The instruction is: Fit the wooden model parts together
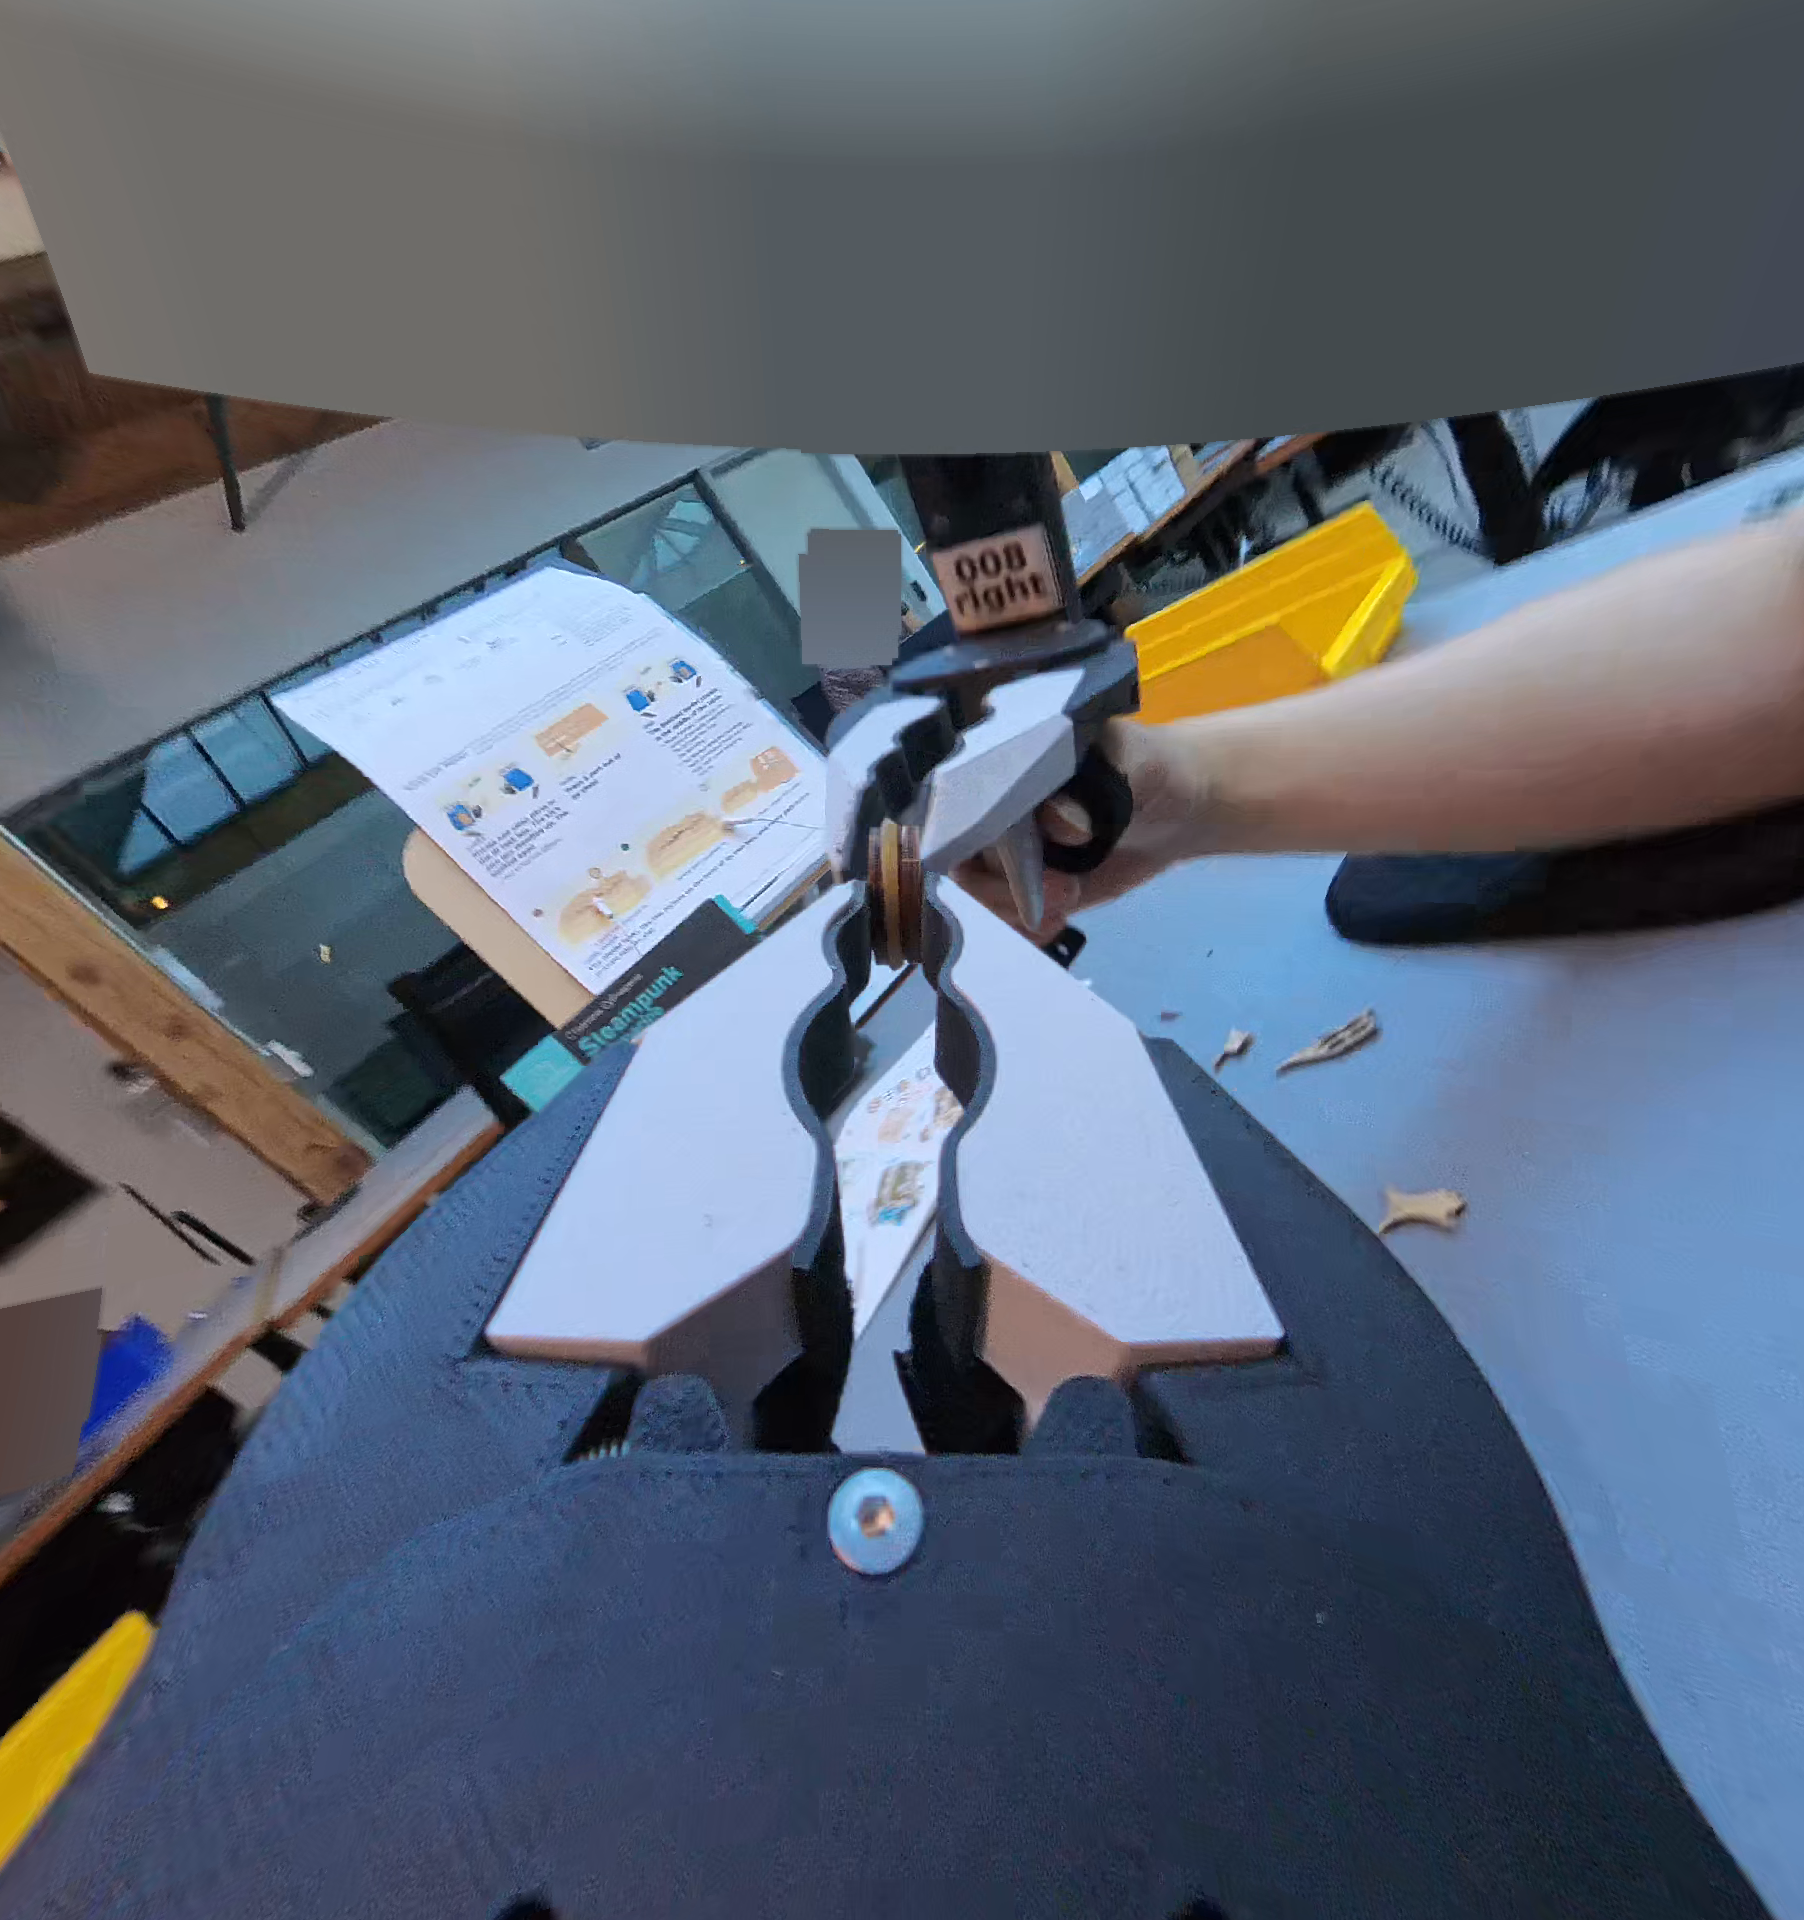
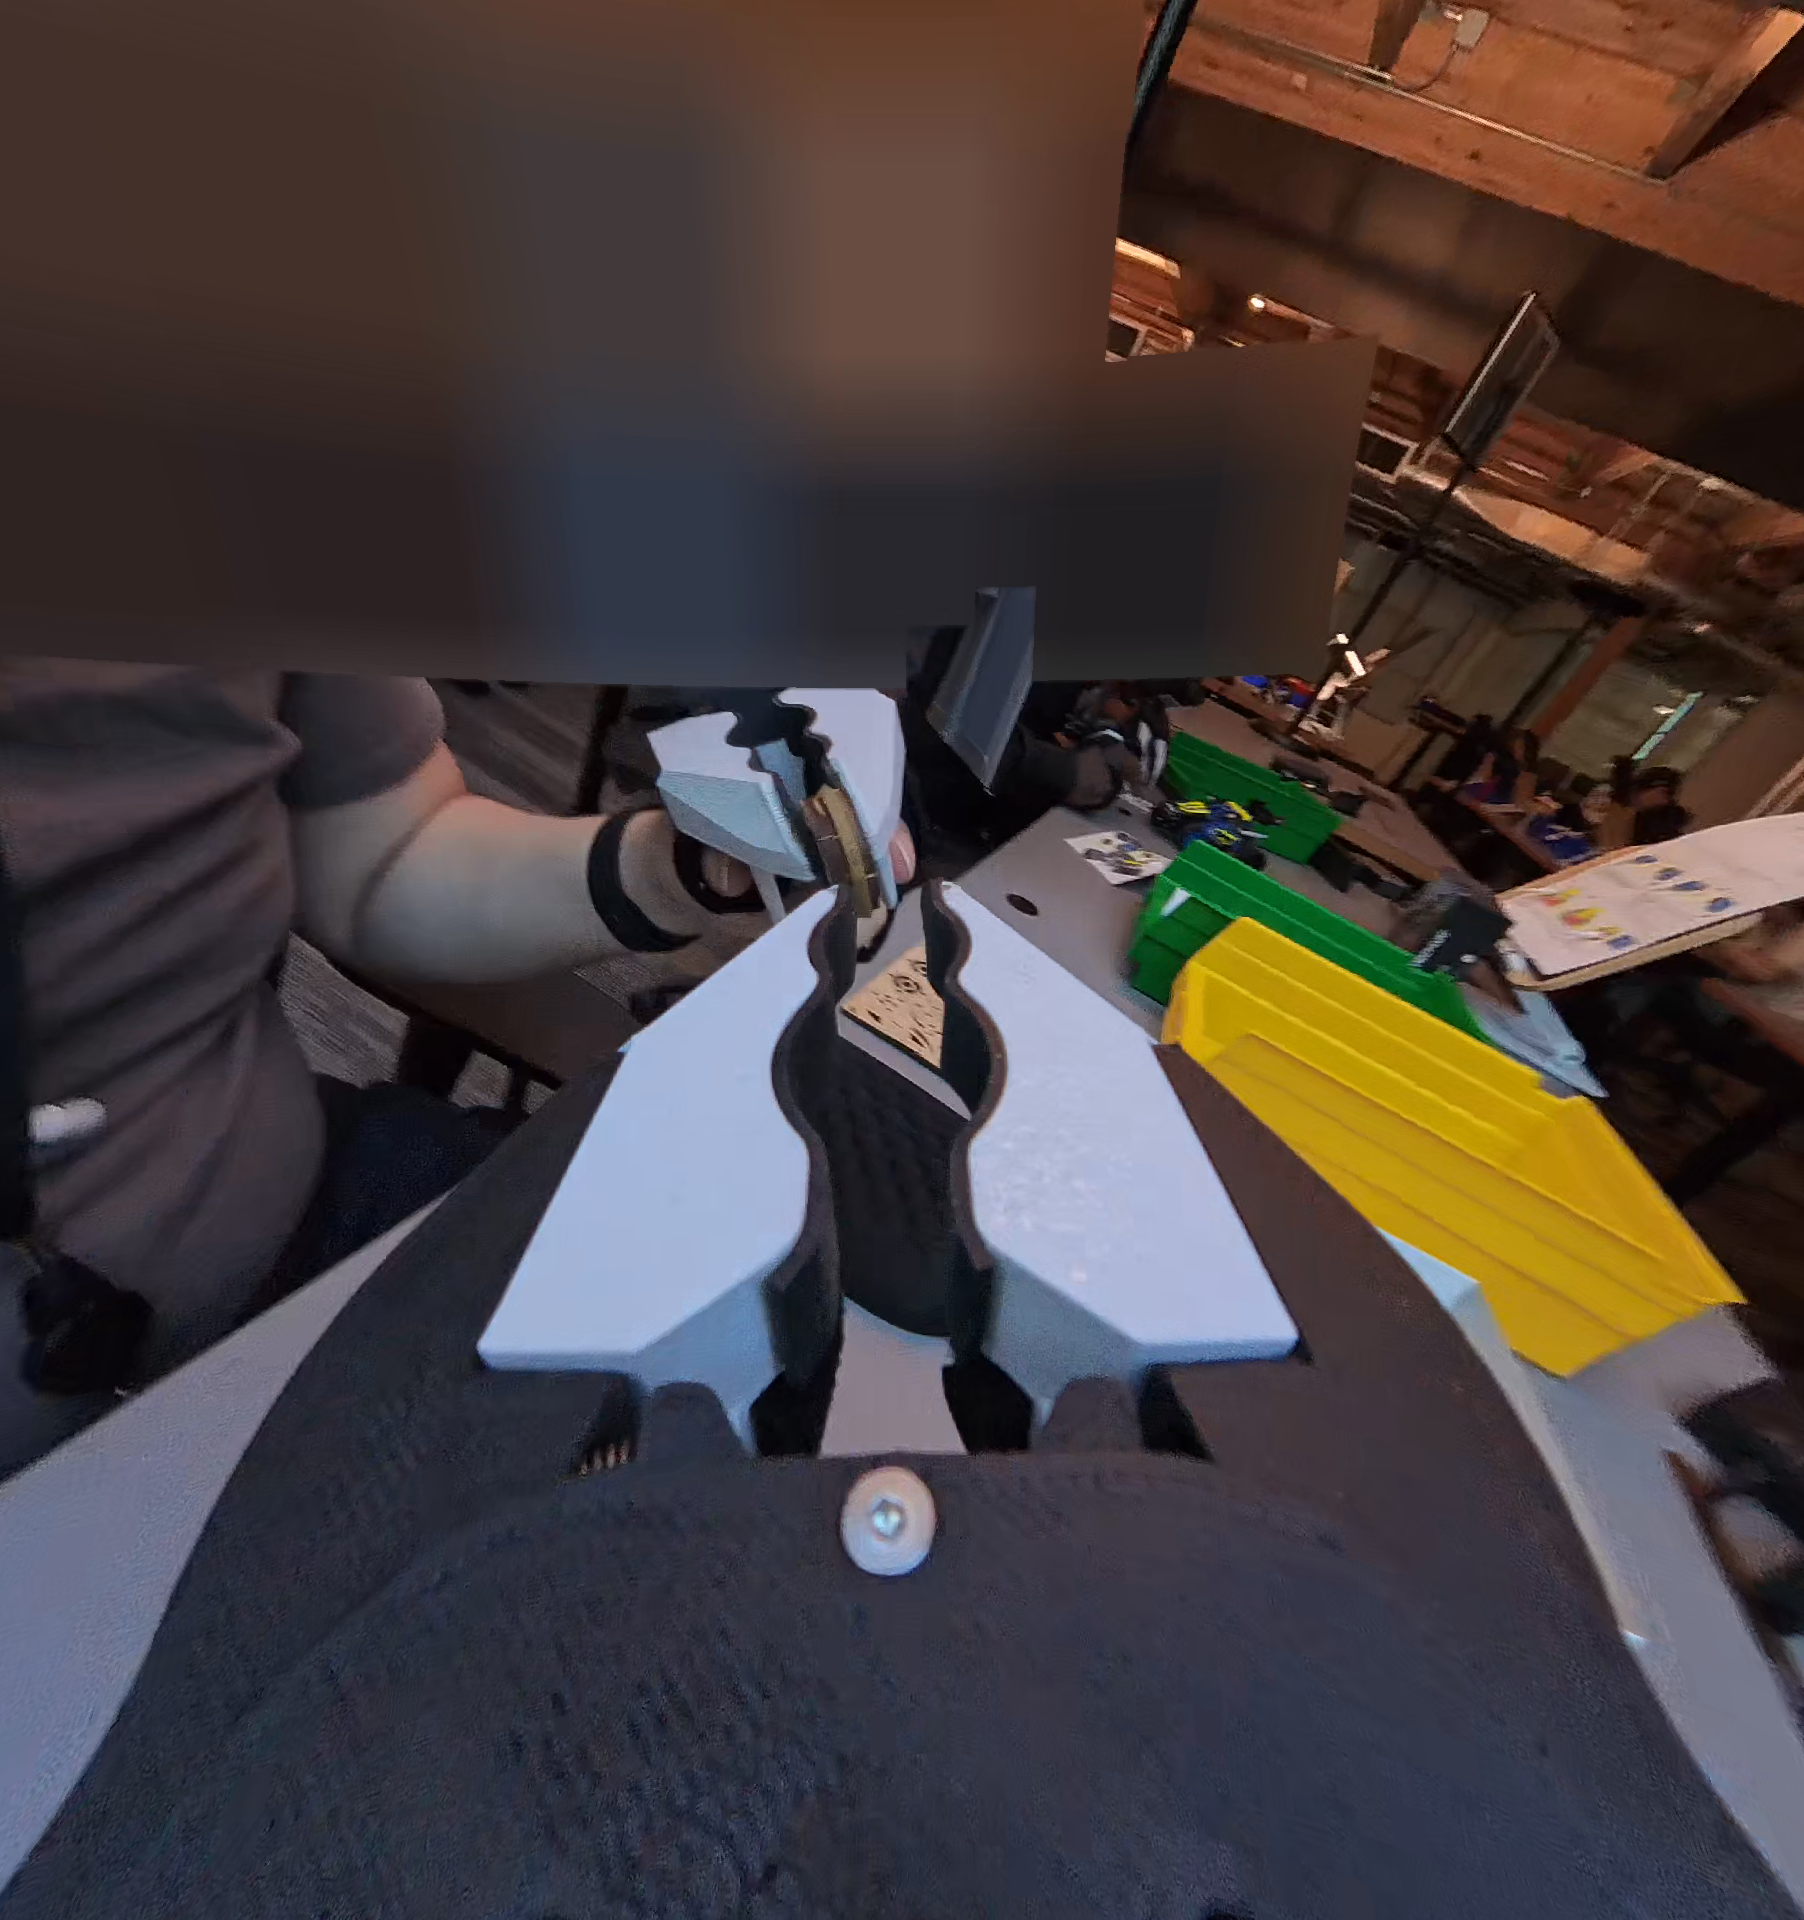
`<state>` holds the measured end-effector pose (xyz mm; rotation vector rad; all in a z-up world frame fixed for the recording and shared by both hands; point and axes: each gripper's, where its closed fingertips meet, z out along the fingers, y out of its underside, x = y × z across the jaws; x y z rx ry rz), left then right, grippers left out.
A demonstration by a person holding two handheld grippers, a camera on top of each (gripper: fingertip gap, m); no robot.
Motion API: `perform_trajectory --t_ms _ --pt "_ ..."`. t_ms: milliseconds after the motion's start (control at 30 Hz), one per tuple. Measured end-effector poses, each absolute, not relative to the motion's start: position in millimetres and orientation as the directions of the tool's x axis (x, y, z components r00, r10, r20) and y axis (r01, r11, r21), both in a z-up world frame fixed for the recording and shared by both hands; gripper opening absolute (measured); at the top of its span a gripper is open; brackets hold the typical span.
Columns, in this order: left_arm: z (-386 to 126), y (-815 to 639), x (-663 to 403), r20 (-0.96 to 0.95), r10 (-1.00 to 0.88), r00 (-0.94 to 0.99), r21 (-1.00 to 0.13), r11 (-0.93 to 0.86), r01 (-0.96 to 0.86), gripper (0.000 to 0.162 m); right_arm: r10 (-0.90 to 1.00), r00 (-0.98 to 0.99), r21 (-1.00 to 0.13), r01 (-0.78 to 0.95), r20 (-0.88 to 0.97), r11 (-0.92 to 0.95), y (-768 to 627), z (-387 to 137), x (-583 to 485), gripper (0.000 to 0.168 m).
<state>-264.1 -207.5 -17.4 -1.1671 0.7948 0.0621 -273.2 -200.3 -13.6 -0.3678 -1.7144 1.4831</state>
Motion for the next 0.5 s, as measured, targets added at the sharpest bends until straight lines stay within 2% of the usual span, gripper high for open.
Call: perform_trajectory --t_ms 100,233,300,400,500 --pt "-29 -205 -271 -0.704 -0.259 0.661 -0.701 0.404 -0.588 0.006 0.66 -0.511 -0.834 -0.301 0.55 0.462 -205 -15 -275 0.013" --pt "-48 -195 -281 -0.695 -0.294 0.657 -0.719 0.316 -0.619 0.007 0.591 -0.324 -0.672 -0.296 0.739 0.679 -212 -20 -280 0.02" --pt "-58 -191 -285 -0.66 -0.333 0.674 -0.751 0.256 -0.609 0.007 0.533 -0.215 -0.572 -0.228 0.819 0.788 -205 -31 -280 0.017" --pt "-74 -190 -286 -0.648 -0.385 0.657 -0.752 0.185 -0.633 0.007 0.328 -0.125 -0.339 -0.078 0.936 0.938 -194 -56 -283 0.01" --pt "-79 -187 -288 -0.642 -0.392 0.659 -0.75 0.143 -0.646 0.007 0.226 -0.134 -0.231 -0.018 0.965 0.973 -197 -75 -292 0.014"
